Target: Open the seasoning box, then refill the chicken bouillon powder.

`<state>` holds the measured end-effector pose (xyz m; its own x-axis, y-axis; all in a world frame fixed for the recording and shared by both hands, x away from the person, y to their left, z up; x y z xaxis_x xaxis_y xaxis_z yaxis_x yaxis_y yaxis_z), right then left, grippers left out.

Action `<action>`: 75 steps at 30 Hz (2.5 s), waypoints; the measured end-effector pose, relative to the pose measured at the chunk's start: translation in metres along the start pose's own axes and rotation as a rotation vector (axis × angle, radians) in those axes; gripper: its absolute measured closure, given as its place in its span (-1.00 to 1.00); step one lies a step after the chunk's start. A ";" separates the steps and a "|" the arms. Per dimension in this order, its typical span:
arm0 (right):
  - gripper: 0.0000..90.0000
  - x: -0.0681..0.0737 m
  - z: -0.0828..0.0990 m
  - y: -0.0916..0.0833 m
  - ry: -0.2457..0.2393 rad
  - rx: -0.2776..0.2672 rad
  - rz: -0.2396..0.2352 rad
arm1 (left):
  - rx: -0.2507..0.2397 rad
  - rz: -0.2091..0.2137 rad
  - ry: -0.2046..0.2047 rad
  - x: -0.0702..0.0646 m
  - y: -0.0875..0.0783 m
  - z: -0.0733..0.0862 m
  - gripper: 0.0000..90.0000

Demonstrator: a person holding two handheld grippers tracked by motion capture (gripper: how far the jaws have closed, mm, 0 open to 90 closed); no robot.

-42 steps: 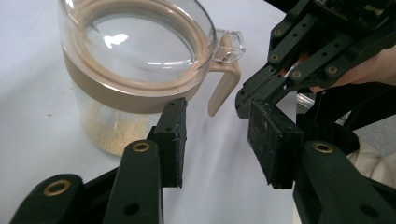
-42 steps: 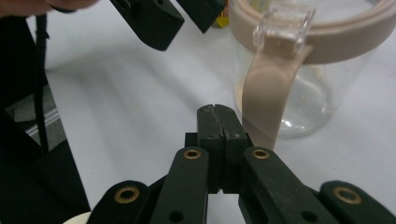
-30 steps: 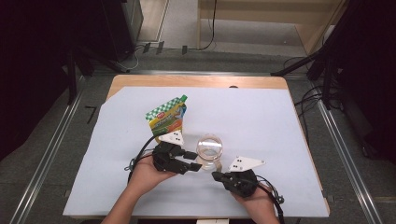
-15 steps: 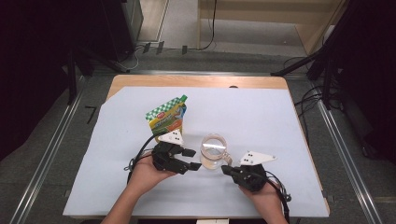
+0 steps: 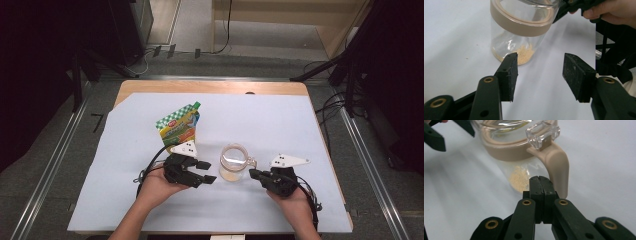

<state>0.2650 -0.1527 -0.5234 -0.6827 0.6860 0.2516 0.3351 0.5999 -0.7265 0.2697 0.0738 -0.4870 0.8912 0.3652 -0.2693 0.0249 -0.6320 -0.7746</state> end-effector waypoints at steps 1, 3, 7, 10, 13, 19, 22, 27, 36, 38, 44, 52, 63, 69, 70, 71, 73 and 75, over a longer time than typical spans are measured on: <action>1.00 -0.005 -0.001 -0.001 0.007 -0.001 0.005 | -0.007 0.007 0.008 -0.001 0.000 0.000 0.12; 1.00 -0.009 -0.002 -0.001 0.010 -0.001 0.009 | -0.007 0.010 0.020 -0.002 0.002 0.000 0.13; 1.00 -0.014 -0.006 0.000 0.008 0.005 0.015 | 0.003 0.030 0.039 -0.005 0.005 0.000 0.14; 1.00 -0.019 -0.011 0.003 -0.005 0.003 0.018 | 0.034 0.041 0.024 -0.004 0.008 0.000 0.05; 1.00 -0.030 -0.017 0.009 0.029 -0.021 0.031 | 0.038 0.061 -0.012 0.000 0.009 0.000 0.01; 1.00 -0.036 -0.019 0.017 0.039 0.002 0.025 | -0.019 0.073 -0.043 0.003 0.005 -0.003 -0.22; 1.00 -0.033 -0.021 0.014 0.023 0.017 0.026 | -0.026 0.073 -0.061 0.007 0.005 -0.003 -0.28; 1.00 -0.034 -0.025 -0.010 0.005 0.001 0.011 | -0.024 0.046 -0.062 0.009 0.005 -0.003 -0.30; 1.00 -0.057 -0.023 -0.009 0.007 0.046 0.021 | -0.016 0.012 -0.032 0.010 0.015 -0.014 -0.34; 1.00 -0.059 -0.022 -0.001 0.005 0.072 0.017 | -0.017 0.010 -0.019 0.012 0.016 -0.020 -0.36; 1.00 -0.065 -0.024 0.007 0.039 0.068 0.001 | -0.011 0.043 -0.031 0.018 0.019 -0.029 -0.52; 1.00 -0.065 -0.025 0.010 0.044 0.058 0.022 | 0.013 0.013 -0.051 0.031 0.023 -0.040 -0.59; 1.00 -0.064 -0.025 0.010 0.054 0.050 0.025 | 0.059 -0.048 0.038 0.028 0.043 -0.052 -0.70; 1.00 -0.064 -0.025 0.009 0.057 0.042 0.025 | 0.031 -0.071 0.094 0.023 0.051 -0.059 -0.70; 1.00 -0.064 -0.025 0.009 0.057 0.042 0.025 | 0.031 -0.071 0.094 0.023 0.051 -0.059 -0.70; 1.00 -0.064 -0.025 0.009 0.057 0.041 0.025 | 0.020 -0.073 0.099 0.022 0.052 -0.061 -0.70; 1.00 -0.064 -0.024 0.009 0.060 0.041 0.024 | -0.001 -0.080 0.112 0.022 0.054 -0.065 -0.75; 1.00 -0.064 -0.025 0.009 0.060 0.041 0.025 | -0.015 -0.084 0.120 0.021 0.056 -0.067 -0.76</action>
<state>0.3279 -0.1811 -0.5306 -0.6340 0.7246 0.2702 0.3237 0.5660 -0.7582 0.3202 -0.0002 -0.4977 0.9333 0.3335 -0.1331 0.1076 -0.6133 -0.7825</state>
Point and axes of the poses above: each handheld gripper's, and its own axes: y roughly forward along the jaws, z roughly out of its underside, x roughly to its left, the point moved 6 cm from there along y, roughly forward along the jaws, and after that the axes turned 12 degrees about x, right-handed, at the moved point
